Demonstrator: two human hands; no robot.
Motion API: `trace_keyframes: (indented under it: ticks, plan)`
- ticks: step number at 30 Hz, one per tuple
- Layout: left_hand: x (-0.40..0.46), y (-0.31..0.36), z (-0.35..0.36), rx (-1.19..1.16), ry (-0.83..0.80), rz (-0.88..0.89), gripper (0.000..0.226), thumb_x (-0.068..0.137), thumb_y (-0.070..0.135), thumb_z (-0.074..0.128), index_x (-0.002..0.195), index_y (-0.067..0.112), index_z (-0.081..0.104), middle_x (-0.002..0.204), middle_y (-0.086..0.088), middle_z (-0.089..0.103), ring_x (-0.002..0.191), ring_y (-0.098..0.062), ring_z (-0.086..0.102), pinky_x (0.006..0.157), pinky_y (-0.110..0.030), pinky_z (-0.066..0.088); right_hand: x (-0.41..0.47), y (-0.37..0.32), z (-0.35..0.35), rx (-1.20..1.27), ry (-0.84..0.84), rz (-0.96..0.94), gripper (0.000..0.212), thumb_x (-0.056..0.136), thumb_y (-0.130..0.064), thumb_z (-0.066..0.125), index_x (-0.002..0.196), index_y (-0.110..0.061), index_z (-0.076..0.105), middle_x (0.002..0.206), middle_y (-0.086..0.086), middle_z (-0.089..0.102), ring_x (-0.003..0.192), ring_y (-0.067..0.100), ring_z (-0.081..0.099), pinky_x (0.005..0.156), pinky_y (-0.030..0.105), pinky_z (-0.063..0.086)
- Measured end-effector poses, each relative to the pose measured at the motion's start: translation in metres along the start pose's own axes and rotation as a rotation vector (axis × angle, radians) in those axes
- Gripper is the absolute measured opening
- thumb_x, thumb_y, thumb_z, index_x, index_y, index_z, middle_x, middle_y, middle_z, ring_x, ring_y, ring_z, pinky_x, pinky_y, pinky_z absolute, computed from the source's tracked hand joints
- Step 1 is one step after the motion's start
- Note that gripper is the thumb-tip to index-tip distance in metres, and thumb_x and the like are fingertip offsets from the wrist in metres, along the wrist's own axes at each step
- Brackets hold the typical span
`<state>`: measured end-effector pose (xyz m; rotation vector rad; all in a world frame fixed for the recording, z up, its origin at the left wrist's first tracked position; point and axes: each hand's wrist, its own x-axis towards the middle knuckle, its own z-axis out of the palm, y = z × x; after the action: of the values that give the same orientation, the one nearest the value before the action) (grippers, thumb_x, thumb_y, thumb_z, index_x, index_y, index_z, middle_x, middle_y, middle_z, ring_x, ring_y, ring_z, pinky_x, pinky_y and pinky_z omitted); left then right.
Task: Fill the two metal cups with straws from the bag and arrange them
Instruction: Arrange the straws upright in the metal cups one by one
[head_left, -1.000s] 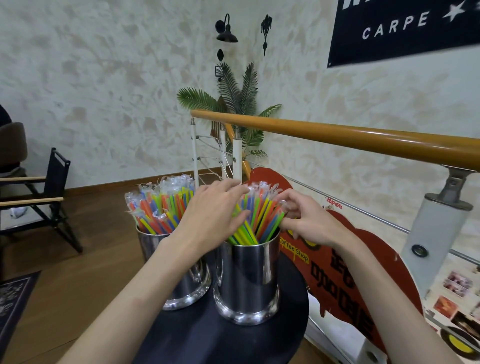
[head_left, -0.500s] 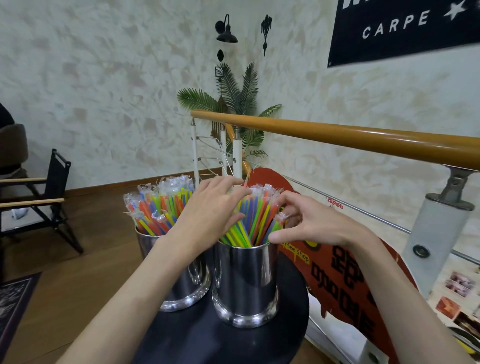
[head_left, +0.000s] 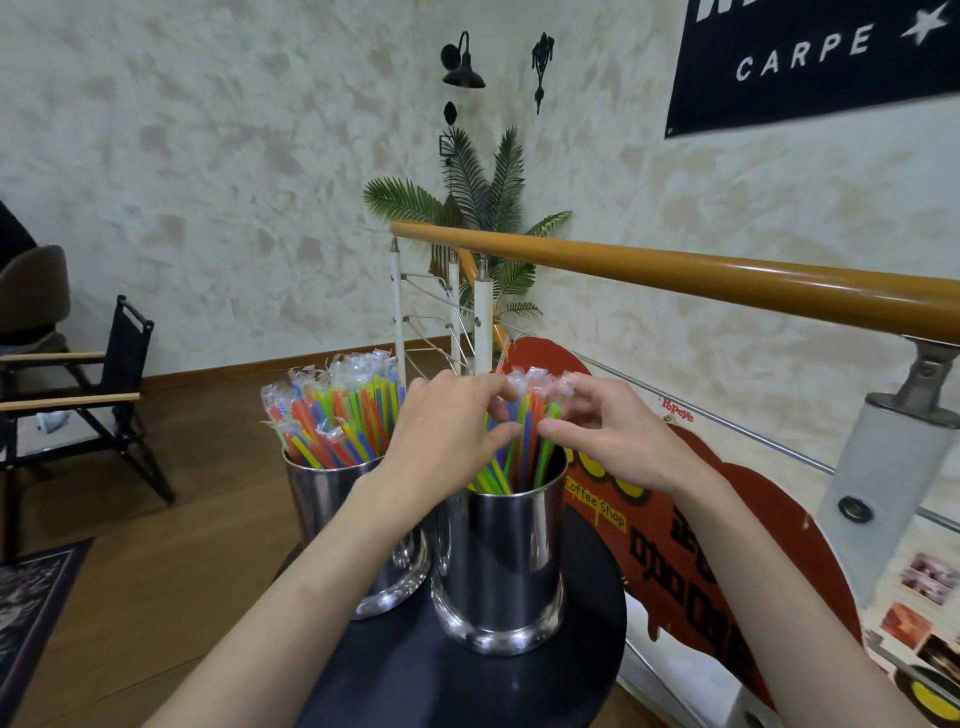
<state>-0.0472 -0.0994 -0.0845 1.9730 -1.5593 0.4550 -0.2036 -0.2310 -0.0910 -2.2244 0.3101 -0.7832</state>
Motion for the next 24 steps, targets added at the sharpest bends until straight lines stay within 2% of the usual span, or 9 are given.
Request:
trace_keyframes:
  ticks: [3,6,8,11,15,20,24]
  plan:
    - [0.004,0.004,0.002,-0.031,-0.001,-0.042,0.025,0.089,0.04,0.073,0.113,0.033,0.068,0.093,0.018,0.07,0.102,-0.012,0.063,0.091,-0.038,0.043,0.001,0.003,0.0,-0.011,-0.012,0.007,0.02,0.097,-0.01,0.066,0.113,-0.022,0.068,0.085,-0.019,0.073,0.075,-0.003,0.064,0.07,0.016,0.046]
    - [0.007,0.008,0.003,-0.04,-0.006,-0.065,0.024,0.088,0.038,0.075,0.11,0.033,0.068,0.089,0.018,0.067,0.1,-0.011,0.063,0.091,-0.036,0.044,0.001,0.006,-0.002,-0.055,-0.026,0.01,0.019,0.099,-0.007,0.062,0.113,-0.02,0.065,0.076,-0.034,0.066,0.07,-0.012,0.06,0.065,0.008,0.043]
    - [0.009,0.01,0.005,-0.038,-0.004,-0.076,0.026,0.088,0.038,0.075,0.112,0.033,0.067,0.091,0.018,0.067,0.101,-0.012,0.062,0.09,-0.036,0.043,0.001,0.006,-0.003,-0.065,-0.039,0.004,0.02,0.1,-0.007,0.061,0.113,-0.021,0.066,0.083,-0.035,0.066,0.078,-0.012,0.061,0.068,0.009,0.043]
    - [0.01,0.011,0.007,-0.039,0.006,-0.087,0.02,0.089,0.038,0.073,0.108,0.034,0.068,0.087,0.019,0.065,0.098,-0.011,0.061,0.086,-0.035,0.041,0.001,0.006,-0.003,-0.082,-0.05,-0.014,0.026,0.1,-0.009,0.061,0.118,-0.025,0.069,0.107,-0.026,0.068,0.1,-0.007,0.063,0.086,0.016,0.044]
    - [0.009,0.011,0.009,-0.098,0.014,-0.108,0.012,0.088,0.04,0.074,0.094,0.038,0.064,0.083,0.021,0.062,0.085,-0.004,0.05,0.083,-0.034,0.037,0.001,0.007,-0.002,0.003,-0.055,-0.04,0.026,0.098,-0.005,0.064,0.117,-0.021,0.068,0.115,-0.011,0.071,0.11,0.005,0.067,0.097,0.024,0.051]
    - [0.008,0.012,0.007,-0.151,-0.008,-0.11,0.013,0.088,0.04,0.075,0.094,0.037,0.064,0.093,0.021,0.069,0.073,0.002,0.046,0.084,-0.034,0.038,0.002,0.01,-0.001,0.051,-0.034,-0.028,0.022,0.095,-0.003,0.068,0.105,-0.023,0.067,0.11,-0.001,0.072,0.106,0.015,0.071,0.096,0.036,0.056]
    - [0.008,0.012,0.006,-0.212,-0.027,-0.129,0.015,0.086,0.04,0.076,0.093,0.037,0.063,0.083,0.022,0.069,0.069,0.01,0.046,0.085,-0.034,0.039,0.001,0.009,0.001,0.092,-0.007,-0.017,0.021,0.093,-0.004,0.071,0.101,-0.023,0.069,0.107,0.001,0.071,0.098,0.02,0.073,0.089,0.035,0.058]
